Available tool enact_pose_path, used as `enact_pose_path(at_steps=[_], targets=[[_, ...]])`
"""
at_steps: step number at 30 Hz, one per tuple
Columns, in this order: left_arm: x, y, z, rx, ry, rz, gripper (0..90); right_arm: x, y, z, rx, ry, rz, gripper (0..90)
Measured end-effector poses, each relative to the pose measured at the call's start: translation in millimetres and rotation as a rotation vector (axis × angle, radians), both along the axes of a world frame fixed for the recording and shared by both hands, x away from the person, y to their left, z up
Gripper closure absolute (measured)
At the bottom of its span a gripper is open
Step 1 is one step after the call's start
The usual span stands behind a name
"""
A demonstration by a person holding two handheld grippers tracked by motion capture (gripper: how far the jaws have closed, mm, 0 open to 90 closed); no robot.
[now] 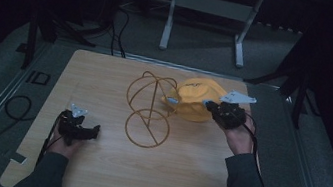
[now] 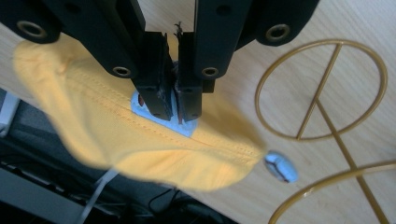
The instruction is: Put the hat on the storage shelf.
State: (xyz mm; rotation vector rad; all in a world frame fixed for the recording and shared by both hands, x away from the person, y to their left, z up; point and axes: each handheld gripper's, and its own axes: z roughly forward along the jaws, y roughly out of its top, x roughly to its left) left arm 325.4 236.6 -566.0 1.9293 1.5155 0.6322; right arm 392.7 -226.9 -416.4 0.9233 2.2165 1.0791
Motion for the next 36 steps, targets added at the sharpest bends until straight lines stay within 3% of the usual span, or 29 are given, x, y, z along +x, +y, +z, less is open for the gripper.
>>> enact_pose_path(at_steps=[5,14,19,36], targets=[[0.0,0.0,0.0,0.000,0.000,0.000,11.5,-4.2,-5.3,4.9,0.012,-0.041,-0.030,84.9],[0.0,0.0,0.0,0.000,0.000,0.000,11.5,-5.3,-12.8,5.1,-0.035,-0.030,-0.059,81.1],[0.0,0.0,0.0,0.000,0.000,0.000,11.5,-7.1,-12.5,5.8,-0.023,-0.031,-0.032,79.7],[0.0,0.0,0.0,0.000,0.000,0.000,11.5,3.7,-2.5,4.0,-0.102,0.058,0.042,68.7]])
